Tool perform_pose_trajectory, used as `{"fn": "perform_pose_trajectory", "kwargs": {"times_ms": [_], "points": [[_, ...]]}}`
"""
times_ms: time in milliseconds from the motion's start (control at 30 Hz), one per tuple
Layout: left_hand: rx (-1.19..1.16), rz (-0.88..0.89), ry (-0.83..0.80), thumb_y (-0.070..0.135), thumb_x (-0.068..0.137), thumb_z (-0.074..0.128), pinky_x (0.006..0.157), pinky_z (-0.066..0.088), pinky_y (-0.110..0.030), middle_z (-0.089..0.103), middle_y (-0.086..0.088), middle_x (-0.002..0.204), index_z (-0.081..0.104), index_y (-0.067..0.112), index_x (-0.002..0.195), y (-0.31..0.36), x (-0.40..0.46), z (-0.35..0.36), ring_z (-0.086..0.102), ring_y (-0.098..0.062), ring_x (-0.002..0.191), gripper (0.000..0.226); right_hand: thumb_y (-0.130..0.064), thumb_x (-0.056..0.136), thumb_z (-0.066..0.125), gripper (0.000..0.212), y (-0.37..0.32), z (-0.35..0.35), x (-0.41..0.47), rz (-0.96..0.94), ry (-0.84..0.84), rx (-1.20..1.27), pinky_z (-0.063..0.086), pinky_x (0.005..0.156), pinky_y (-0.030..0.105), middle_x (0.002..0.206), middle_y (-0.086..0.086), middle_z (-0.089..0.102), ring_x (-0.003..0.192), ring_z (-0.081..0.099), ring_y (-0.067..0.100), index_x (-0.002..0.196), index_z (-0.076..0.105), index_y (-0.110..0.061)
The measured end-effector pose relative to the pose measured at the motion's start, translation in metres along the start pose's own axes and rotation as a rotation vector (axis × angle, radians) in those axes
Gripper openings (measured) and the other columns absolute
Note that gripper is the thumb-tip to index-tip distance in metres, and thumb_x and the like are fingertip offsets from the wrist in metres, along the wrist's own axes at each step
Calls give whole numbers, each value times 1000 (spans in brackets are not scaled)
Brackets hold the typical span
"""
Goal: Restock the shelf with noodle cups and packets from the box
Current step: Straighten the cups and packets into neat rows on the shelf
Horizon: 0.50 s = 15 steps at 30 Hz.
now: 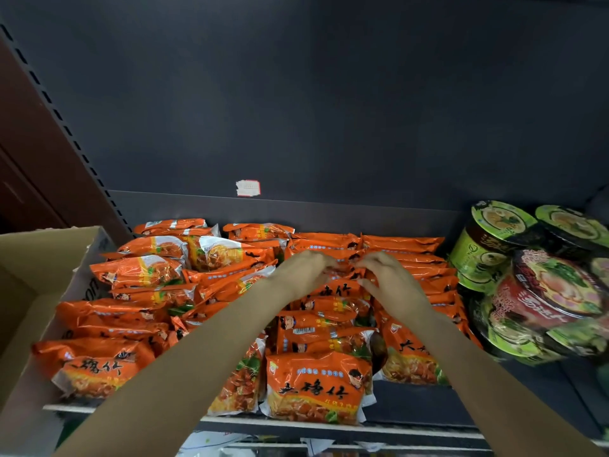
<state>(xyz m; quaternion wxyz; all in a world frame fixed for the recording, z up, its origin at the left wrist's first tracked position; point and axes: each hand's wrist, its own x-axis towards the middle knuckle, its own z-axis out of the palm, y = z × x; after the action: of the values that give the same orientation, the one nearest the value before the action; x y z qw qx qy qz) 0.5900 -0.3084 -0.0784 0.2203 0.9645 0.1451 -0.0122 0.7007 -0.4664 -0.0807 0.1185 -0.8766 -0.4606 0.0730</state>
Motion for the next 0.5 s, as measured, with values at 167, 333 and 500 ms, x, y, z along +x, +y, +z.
{"fn": "perform_pose_trajectory", "kwargs": {"times_ms": [167,333,500], "points": [[-41,-16,-1,12,88,64,92,49,-28,64,-2,111,63,14,103,-31,-17,-4,60,-16,106,15,-32,95,52,31,-4,8,6,-93,-26,-172,35,107,34,142,-5,39,131,33,15,124,60,-25],[149,43,-66,25,86,65,102,34,-30,48,4,125,65,21,113,-36,-25,3,42,-12,120,27,-23,93,55,35,-7,9,9,-92,-21,-219,36,106,34,137,-3,45,128,34,17,128,56,-24],[112,41,39,13,85,66,103,36,-28,49,4,112,72,16,91,-34,-24,9,45,-12,112,9,-11,91,56,52,-5,11,7,-113,-25,-246,34,106,38,141,-5,41,130,32,18,136,45,-36]]}}
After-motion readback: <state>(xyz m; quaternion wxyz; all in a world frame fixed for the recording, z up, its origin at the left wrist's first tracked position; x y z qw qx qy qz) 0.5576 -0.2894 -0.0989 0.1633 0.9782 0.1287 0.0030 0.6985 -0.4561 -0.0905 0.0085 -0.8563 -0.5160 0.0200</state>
